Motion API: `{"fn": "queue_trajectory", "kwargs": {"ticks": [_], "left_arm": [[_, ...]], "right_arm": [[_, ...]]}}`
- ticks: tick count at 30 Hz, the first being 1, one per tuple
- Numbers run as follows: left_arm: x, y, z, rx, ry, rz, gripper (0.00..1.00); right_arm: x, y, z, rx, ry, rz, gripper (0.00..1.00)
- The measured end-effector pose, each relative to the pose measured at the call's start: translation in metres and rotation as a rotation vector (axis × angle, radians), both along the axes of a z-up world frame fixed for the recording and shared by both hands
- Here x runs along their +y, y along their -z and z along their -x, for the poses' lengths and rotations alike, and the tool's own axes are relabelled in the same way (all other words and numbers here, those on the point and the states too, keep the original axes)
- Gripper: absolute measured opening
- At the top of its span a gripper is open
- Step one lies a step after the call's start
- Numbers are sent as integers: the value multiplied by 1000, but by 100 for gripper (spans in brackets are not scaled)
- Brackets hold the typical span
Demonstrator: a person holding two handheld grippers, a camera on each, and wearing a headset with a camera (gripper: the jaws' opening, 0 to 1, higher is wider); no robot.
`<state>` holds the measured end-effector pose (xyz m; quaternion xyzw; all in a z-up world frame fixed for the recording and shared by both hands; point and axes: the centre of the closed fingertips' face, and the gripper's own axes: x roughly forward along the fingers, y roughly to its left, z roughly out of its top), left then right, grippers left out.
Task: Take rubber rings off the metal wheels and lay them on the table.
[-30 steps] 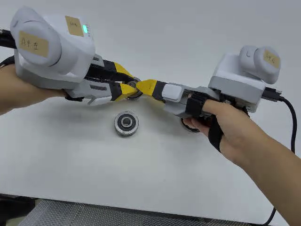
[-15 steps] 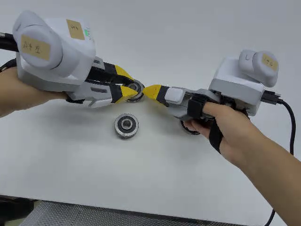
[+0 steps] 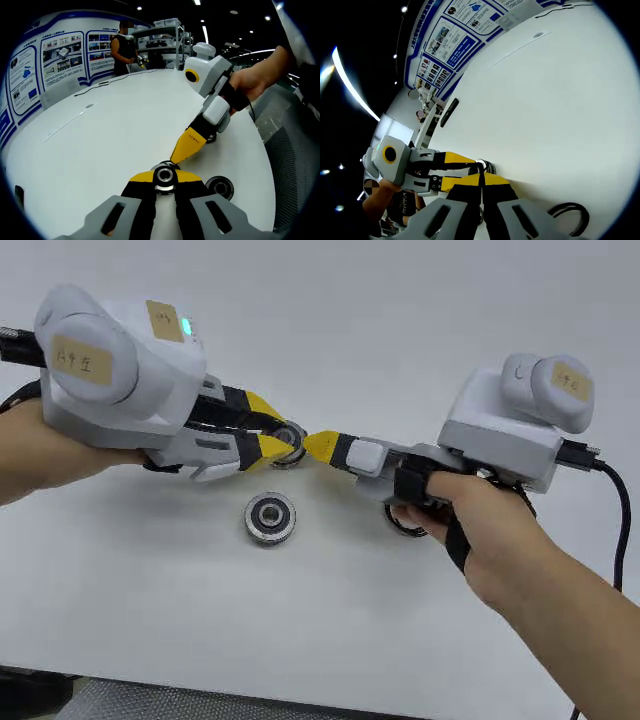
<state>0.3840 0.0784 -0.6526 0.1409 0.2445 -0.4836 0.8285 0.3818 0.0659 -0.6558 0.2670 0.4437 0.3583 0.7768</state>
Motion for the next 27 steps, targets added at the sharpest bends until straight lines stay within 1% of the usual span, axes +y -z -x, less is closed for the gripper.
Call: {"fn": "queue_trajectory", "kwargs": {"ticks": [1, 7, 9, 12, 14, 16, 18, 20, 24, 27], "left_arm": [[0, 0, 0, 1, 0, 0, 13], [1, 1, -1, 4, 5, -3, 13], [1, 1, -1, 6, 3, -1, 13], [1, 1, -1, 6, 10, -14, 13], [1, 1, -1, 10, 11, -13, 13], [1, 2, -1, 10, 12, -13, 13], [1, 2, -1, 10, 12, -12, 13], [2, 2, -1, 10, 12, -9, 13], [2, 2, -1, 14, 12, 1, 13], [2, 2, -1, 12, 15, -5, 13]], "right_arm": [[0, 0, 0, 3, -1, 2, 1], [3, -2, 2, -20, -32, 25, 1], [4, -2, 3, -20, -42, 28, 1], [5, -2, 3, -31, -57, 41, 1], [5, -2, 3, -25, -58, 40, 1], [5, -3, 3, -31, -61, 44, 1], [5, -3, 4, -42, -68, 49, 1], [6, -4, 5, -63, -84, 59, 1], [7, -5, 5, -68, -90, 59, 1], [7, -6, 6, -87, -104, 73, 1]]}}
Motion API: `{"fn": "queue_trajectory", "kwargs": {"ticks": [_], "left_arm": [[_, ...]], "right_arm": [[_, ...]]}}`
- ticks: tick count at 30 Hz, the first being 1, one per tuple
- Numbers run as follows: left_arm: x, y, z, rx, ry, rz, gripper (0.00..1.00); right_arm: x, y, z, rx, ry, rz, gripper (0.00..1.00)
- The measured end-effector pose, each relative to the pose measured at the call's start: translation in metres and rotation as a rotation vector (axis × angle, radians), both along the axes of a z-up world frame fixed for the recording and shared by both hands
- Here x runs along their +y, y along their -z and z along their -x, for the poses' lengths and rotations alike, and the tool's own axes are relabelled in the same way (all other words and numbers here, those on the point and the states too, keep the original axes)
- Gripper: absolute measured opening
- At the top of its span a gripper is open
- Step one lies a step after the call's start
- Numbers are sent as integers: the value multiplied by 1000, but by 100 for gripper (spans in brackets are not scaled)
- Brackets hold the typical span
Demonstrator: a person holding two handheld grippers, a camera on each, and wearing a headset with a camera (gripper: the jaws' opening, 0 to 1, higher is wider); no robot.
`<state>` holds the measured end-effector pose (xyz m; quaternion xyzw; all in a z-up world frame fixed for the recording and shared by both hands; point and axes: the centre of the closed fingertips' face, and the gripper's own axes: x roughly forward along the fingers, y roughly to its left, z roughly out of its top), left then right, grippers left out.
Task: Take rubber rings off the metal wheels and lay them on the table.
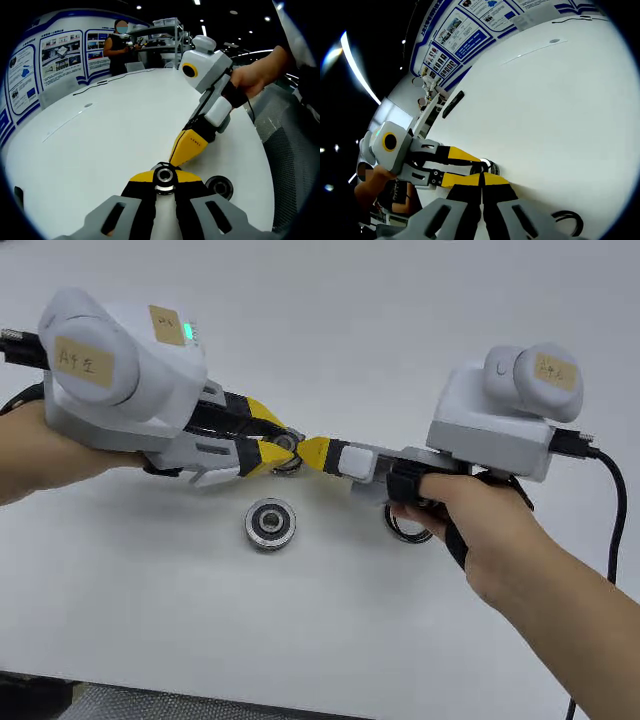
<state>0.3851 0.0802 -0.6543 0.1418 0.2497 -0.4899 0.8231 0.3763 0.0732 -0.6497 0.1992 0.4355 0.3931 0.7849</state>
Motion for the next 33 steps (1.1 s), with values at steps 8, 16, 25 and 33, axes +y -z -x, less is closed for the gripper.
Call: {"fn": "queue_trajectory", "kwargs": {"ticks": [8, 16, 25, 33], "left_arm": [[-1, 0, 0, 0, 3, -3, 13], [-1, -1, 1, -2, 4, -5, 13], [-2, -2, 1, -2, 1, -5, 13], [-3, -3, 2, -10, -6, -6, 13]], "right_arm": [[1, 1, -2, -26, -27, 24, 1], [5, -1, -2, -42, -34, 28, 1], [5, -3, -1, -40, -40, 29, 1], [6, -8, 2, -20, -18, 7, 1]]}}
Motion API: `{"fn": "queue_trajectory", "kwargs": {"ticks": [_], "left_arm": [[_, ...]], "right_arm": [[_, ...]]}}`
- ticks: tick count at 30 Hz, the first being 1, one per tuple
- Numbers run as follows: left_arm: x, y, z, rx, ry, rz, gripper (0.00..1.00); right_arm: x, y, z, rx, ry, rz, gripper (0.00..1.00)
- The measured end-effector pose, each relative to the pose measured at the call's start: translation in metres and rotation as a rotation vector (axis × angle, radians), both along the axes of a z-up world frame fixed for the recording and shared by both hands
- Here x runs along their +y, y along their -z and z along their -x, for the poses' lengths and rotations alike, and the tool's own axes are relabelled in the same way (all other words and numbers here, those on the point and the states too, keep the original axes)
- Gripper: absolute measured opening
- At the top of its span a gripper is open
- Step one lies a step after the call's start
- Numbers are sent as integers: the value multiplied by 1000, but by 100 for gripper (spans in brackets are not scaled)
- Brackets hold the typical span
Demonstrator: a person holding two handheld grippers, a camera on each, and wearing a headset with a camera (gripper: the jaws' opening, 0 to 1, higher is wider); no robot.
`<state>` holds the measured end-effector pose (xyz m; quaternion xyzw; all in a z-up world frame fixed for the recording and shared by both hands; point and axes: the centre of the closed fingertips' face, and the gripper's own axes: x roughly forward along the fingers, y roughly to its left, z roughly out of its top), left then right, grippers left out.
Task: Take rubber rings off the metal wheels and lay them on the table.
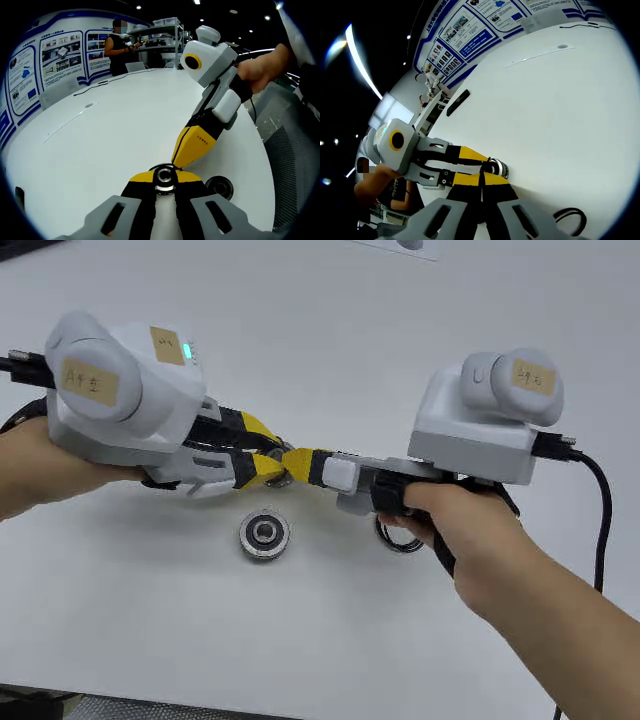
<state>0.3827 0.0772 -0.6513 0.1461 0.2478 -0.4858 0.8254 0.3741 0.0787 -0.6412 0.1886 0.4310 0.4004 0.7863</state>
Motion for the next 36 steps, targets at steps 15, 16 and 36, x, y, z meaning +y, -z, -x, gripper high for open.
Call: {"fn": "queue_trajectory", "kwargs": {"ticks": [15, 16, 36], "left_arm": [[5, -19, 7, -17, -23, -2, 17], [6, -22, 7, -16, -32, 9, 18], [16, -47, 18, -31, -118, 135, 36]], "right_arm": [[1, -11, 1, 80, 77, -80, 2], [1, -12, 0, 81, 79, -85, 2], [-59, -25, 3, 135, 255, -151, 2]]}}
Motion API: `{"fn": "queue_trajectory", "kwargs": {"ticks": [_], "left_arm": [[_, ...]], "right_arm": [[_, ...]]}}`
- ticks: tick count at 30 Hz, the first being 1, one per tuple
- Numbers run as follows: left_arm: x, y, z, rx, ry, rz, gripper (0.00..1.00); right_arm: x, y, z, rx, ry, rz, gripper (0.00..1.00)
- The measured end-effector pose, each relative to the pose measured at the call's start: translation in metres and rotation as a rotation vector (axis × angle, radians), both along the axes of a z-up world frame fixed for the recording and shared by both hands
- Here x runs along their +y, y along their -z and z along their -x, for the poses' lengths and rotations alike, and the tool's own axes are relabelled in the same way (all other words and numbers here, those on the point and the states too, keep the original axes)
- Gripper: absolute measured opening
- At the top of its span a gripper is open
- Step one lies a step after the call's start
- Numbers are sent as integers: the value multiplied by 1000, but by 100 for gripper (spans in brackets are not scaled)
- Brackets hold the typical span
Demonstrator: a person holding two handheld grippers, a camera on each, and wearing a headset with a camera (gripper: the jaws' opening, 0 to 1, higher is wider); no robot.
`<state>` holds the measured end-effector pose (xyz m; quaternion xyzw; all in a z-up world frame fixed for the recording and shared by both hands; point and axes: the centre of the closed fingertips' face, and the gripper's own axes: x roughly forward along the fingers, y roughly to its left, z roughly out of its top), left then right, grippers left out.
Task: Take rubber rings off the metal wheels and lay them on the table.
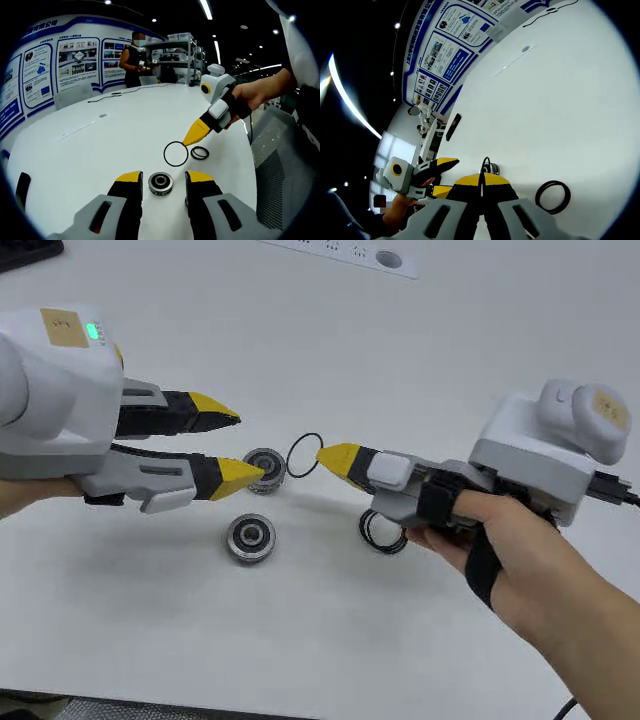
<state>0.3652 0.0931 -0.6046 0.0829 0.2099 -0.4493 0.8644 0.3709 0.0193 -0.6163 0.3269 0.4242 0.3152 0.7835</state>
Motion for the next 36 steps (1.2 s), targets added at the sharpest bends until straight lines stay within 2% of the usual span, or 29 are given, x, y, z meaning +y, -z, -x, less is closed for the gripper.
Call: {"fn": "queue_trajectory", "kwargs": {"ticks": [6, 10, 11, 12, 13, 16, 19, 21, 23, 25, 30, 34, 35, 36], "left_arm": [[0, -1, 1, -12, -16, 7, 46], [0, -5, 3, -21, -20, 14, 48], [0, -8, 3, -36, -22, 18, 48], [2, -12, 0, -78, -30, 9, 47], [4, -14, -1, -97, -45, 10, 45], [6, -20, 0, -89, -64, 45, 43], [9, -21, 0, -96, -74, 40, 44], [11, -24, 1, -115, -81, 32, 44], [13, -26, 2, -109, -88, 47, 44], [13, -25, 4, -112, -86, 38, 44], [13, -19, 14, -87, -80, 24, 45], [16, -15, 22, -66, -89, 31, 46], [17, -14, 23, -62, -90, 33, 46], [18, -13, 25, -60, -91, 32, 47]], "right_arm": [[-38, 17, 11, 57, 82, 29, 2], [-53, 26, 18, 81, 117, 50, 2], [-56, 28, 20, 83, 119, 53, 2], [-59, 31, 22, 93, 123, 61, 2], [-63, 35, 24, 95, 128, 82, 2], [-69, 38, 28, 105, 138, 93, 2], [-70, 40, 30, 112, 145, 103, 2], [-71, 42, 32, 118, 145, 112, 2], [-72, 43, 33, 125, 151, 117, 3], [-73, 45, 32, 121, 151, 128, 4], [-79, 48, 33, 116, 144, 168, 6], [-85, 48, 34, 79, 109, 207, 7], [-87, 47, 33, 59, 100, 218, 8], [-88, 43, 33, 19, 88, 229, 9]]}}
